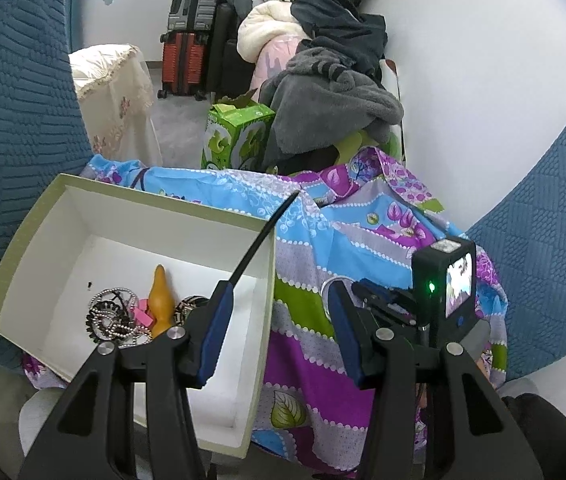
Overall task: Organize jewelry
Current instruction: 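Close the right tool on the silver hoop ring, then carry the silver hoop ring over the white box with the right tool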
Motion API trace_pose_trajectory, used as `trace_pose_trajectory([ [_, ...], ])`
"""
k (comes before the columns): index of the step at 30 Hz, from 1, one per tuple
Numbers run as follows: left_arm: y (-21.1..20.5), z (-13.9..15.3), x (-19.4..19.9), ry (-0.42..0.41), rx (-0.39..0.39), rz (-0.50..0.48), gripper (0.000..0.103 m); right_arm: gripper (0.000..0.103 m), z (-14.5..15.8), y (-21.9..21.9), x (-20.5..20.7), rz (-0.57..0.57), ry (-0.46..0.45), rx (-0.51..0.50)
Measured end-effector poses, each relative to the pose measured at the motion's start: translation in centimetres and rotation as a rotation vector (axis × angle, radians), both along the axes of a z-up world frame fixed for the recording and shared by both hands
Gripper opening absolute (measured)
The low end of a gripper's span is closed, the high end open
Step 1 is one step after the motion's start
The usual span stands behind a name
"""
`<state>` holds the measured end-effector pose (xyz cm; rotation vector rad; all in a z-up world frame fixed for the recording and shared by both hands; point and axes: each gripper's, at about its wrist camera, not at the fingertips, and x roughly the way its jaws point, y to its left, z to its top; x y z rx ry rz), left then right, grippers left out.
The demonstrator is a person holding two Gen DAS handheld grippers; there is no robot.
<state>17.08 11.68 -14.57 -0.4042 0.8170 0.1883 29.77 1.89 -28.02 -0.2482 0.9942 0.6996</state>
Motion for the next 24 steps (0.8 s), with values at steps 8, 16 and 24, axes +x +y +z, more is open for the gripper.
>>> trace_pose_trajectory([
  [8, 0.8, 1.4, -1.9, -0.042, -0.003, 0.013, 0.050, 0.004, 4.6, 0.4, -2.2, 0.019, -0.102, 0.007],
  [16, 1.6, 3.9, -4.2, -0.086, 0.008, 0.027, 0.050, 0.004, 10.7, 0.5, -3.4, 0.006, -0.162, 0.053],
  [24, 4.2, 7.4, -6.3, -0.122, 0.063, 0.069, 0.050, 0.004, 17.0, 2.2, -4.3, 0.017, -0.183, 0.151],
])
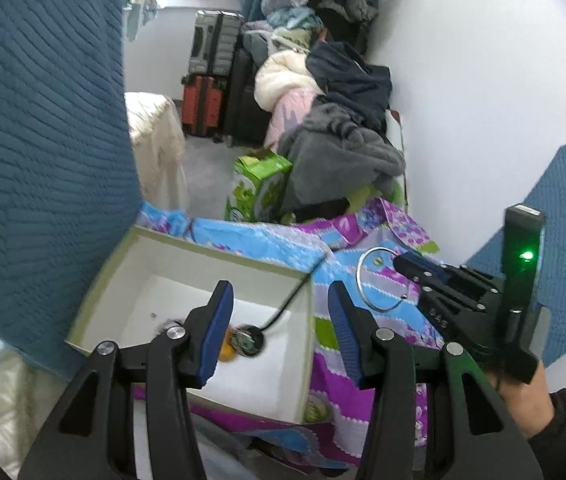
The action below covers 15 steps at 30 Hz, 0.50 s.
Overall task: Organize jewelry
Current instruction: 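Carry the silver hoop ring over the white box with the right tool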
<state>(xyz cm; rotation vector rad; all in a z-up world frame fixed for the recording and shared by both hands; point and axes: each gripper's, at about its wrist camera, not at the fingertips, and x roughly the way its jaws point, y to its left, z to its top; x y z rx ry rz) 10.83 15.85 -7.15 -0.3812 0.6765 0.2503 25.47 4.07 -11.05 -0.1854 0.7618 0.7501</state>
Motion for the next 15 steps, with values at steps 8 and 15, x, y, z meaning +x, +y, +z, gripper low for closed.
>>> trace_pose_trajectory([
  [8, 3.3, 0.2, -1.2, 0.005, 0.020, 0.042, 0.050, 0.004, 2.7, 4.0, -1.5, 0.067, 0.010, 0.052],
  [15, 6.0, -3.0, -1.3, 0.053, -0.006, 0.061, 0.050, 0.005, 0.9, 7.6, -2.6, 0.120, 0.082, 0.047],
])
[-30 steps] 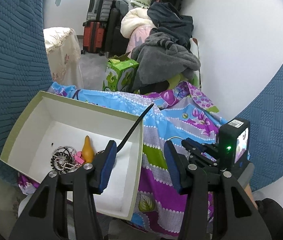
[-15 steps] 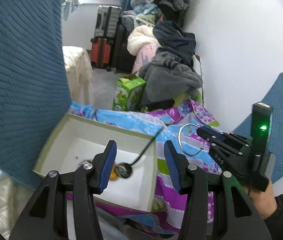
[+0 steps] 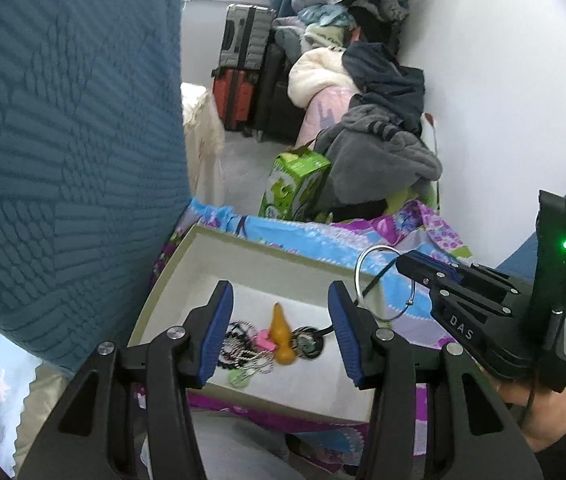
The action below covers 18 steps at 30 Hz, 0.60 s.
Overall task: Organize jewelry
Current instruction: 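Carry the silver hoop ring over the white box with the right tool, then open the right tool to drop the hoop ring into the box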
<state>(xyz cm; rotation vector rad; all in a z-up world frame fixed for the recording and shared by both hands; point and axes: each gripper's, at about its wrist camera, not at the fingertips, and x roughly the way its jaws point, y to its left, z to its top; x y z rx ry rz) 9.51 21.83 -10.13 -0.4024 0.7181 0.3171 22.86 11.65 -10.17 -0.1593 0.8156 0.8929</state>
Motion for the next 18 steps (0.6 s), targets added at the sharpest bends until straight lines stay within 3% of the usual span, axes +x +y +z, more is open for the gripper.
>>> trace_pose_trajectory([
  [9, 1.1, -4.9, 0.7, 0.061, -0.038, 0.011, 0.050, 0.005, -4.4, 2.1, -1.4, 0.044, 0.079, -0.052],
  [18, 0.7, -5.1, 0.7, 0.075, -0.042, 0.020, 0.050, 0.007, -6.1, 2.2, -1.9, 0.070, 0.160, -0.055],
])
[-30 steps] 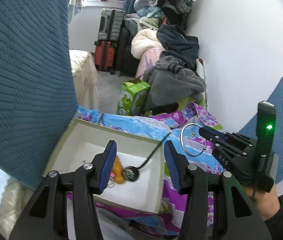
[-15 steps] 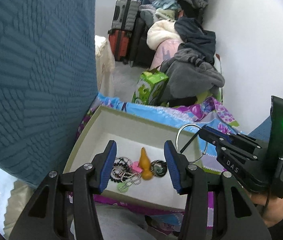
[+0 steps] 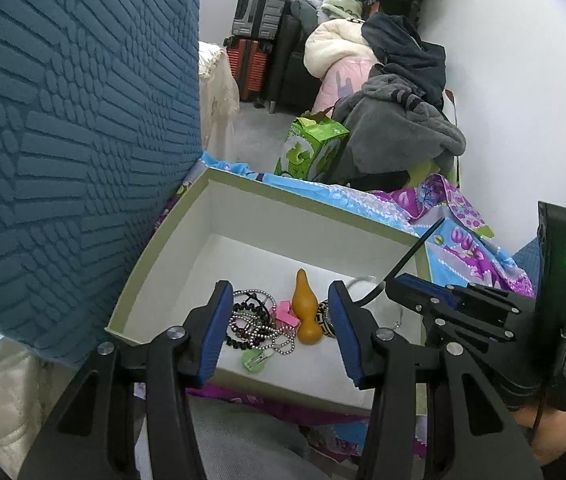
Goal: Organize jewelry
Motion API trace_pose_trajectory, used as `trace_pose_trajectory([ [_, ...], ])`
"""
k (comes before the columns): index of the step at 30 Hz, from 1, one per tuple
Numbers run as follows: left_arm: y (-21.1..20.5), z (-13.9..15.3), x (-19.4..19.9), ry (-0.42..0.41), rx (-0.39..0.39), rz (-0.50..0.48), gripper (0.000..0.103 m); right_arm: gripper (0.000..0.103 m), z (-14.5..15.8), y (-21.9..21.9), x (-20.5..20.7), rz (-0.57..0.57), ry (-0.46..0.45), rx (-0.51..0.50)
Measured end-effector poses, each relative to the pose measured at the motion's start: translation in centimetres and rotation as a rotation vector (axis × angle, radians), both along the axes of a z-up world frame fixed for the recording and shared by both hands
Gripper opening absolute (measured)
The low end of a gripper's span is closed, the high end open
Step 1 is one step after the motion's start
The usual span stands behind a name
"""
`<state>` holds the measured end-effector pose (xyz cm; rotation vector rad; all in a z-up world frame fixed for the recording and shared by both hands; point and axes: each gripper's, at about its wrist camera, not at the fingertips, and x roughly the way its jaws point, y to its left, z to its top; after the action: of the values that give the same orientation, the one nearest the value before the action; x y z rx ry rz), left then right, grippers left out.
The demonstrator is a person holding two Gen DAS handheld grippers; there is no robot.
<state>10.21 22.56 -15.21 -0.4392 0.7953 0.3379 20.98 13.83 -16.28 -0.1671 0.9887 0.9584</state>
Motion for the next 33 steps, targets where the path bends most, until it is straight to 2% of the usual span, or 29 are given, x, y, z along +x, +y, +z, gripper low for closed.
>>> trace_pose_trajectory([
  [6, -0.2, 2.4, -0.8, -0.027, 0.017, 0.006, 0.050, 0.007, 2.8, -1.2, 0.2, -0.019, -0.012, 0.049],
  [12, -1.6, 7.0, -2.6, -0.095, 0.027, 0.011, 0.051, 0.012, 8.9, -3.8, 0.0, -0.036, -0.075, 0.134],
  [17, -3.2, 11.1, -4.3, -0.132, 0.078, 0.010, 0.053, 0.012, 14.1, -6.3, -0.5, -0.054, -0.123, 0.204],
  [21, -4.2, 13.2, -5.5, -0.160, 0.108, 0.017, 0.057, 0.014, 17.5, -8.4, -1.7, -0.060, -0.168, 0.251],
  [24, -5.0, 14.3, -6.6, -0.178, 0.128, 0.031, 0.060, 0.017, 18.7, -9.7, -2.9, -0.074, -0.199, 0.275],
  [28, -5.7, 14.8, -7.7, -0.180, 0.145, 0.036, 0.064, 0.018, 18.8, -11.3, -4.2, -0.095, -0.201, 0.291],
  [33, -6.4, 14.4, -8.7, -0.162, 0.153, 0.043, 0.072, 0.027, 18.4, -13.3, -5.9, -0.120, -0.195, 0.300],
])
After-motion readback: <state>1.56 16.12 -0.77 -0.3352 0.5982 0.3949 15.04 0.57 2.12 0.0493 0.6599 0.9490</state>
